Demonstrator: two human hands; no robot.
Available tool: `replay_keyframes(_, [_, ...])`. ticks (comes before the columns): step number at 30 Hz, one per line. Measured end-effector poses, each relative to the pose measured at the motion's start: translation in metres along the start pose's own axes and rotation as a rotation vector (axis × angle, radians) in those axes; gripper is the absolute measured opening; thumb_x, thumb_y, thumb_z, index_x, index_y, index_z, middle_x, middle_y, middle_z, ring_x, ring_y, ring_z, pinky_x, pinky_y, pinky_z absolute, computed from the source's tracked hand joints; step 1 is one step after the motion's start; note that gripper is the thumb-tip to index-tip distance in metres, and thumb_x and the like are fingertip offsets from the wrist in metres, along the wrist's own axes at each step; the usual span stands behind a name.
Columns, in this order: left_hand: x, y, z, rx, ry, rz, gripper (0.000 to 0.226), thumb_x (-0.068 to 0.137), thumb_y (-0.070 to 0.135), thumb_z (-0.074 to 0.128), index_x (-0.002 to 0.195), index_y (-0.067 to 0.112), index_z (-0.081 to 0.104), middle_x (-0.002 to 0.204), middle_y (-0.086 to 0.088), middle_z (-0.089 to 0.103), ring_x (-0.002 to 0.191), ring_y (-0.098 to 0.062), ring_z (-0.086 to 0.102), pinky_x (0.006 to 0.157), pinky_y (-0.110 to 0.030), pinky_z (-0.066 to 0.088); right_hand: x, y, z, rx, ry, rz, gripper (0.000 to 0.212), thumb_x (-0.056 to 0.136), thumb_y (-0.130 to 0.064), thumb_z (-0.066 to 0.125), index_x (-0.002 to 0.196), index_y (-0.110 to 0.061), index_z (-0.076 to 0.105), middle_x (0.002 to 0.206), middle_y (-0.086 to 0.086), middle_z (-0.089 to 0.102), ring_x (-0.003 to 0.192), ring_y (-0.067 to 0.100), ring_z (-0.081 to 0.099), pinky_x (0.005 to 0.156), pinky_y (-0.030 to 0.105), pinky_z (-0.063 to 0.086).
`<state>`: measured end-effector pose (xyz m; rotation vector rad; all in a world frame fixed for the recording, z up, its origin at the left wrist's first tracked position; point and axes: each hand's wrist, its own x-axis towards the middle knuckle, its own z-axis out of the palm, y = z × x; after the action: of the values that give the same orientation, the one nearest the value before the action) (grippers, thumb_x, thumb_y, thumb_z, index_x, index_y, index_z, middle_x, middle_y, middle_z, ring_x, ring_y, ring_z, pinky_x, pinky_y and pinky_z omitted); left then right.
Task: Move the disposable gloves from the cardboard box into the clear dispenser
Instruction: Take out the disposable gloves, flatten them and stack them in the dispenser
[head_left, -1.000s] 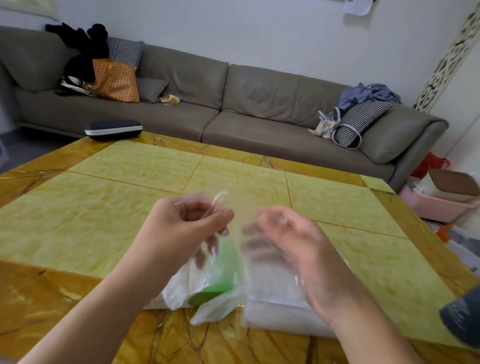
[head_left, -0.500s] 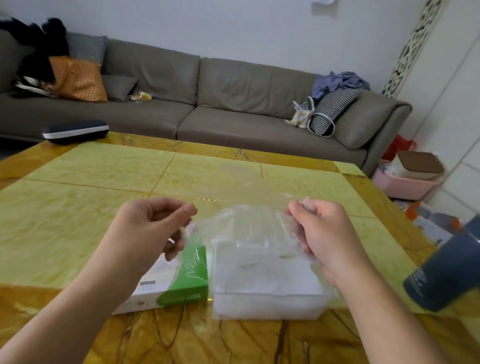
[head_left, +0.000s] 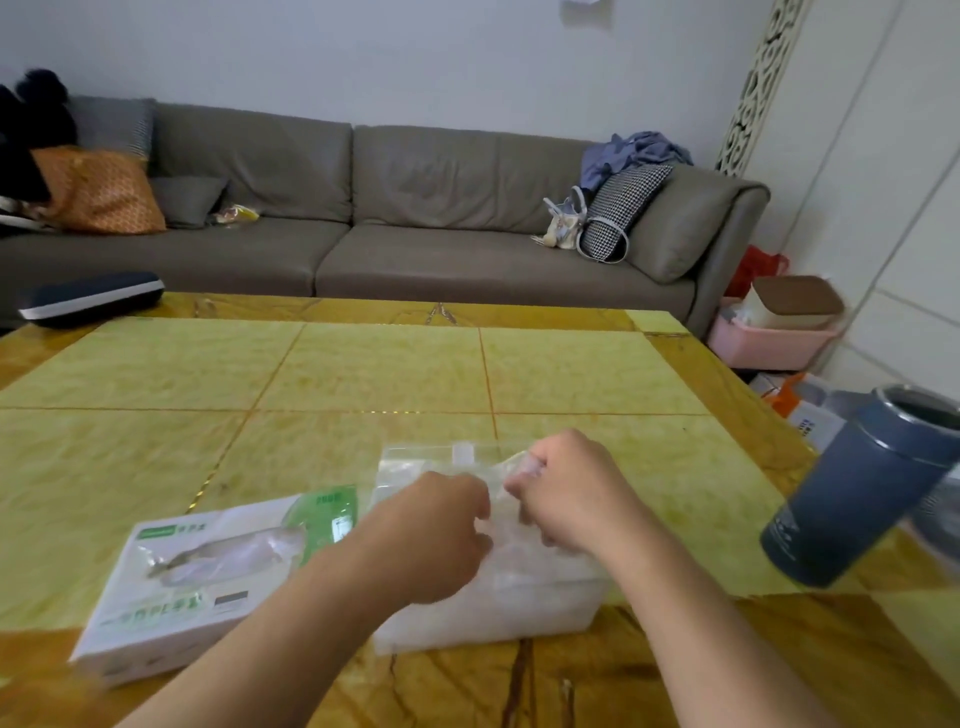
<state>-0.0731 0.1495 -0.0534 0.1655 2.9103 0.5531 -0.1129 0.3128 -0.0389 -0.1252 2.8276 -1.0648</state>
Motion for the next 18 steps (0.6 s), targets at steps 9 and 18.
replay_keyframes(9, [0.008, 0.001, 0.004, 0.046, -0.268, -0.007, 0.049, 0.094, 0.062, 0.061, 0.134, 0.034, 0.058, 0.125, 0.016, 0.065, 0.11, -0.009, 0.06, 0.096, -0.026, 0.047, 0.0, 0.005, -0.007, -0.395, 0.147, -0.008, 0.033, 0.088, -0.009, 0.074, 0.066, -0.012, 0.049, 0.074, 0.01, 0.061, 0.061, 0.03, 0.066, 0.05, 0.032, 0.053])
replay_keyframes(18, [0.015, 0.011, 0.0, 0.203, -0.304, -0.001, 0.061, 0.076, 0.064, 0.08, 0.118, 0.023, 0.064, 0.1, 0.002, 0.076, 0.077, -0.015, 0.072, 0.071, -0.031, 0.056, -0.009, -0.001, -0.009, -0.531, 0.174, -0.005, 0.038, 0.092, -0.022, 0.076, 0.071, -0.019, 0.044, 0.08, 0.003, 0.06, 0.077, 0.031, 0.069, 0.062, 0.036, 0.055])
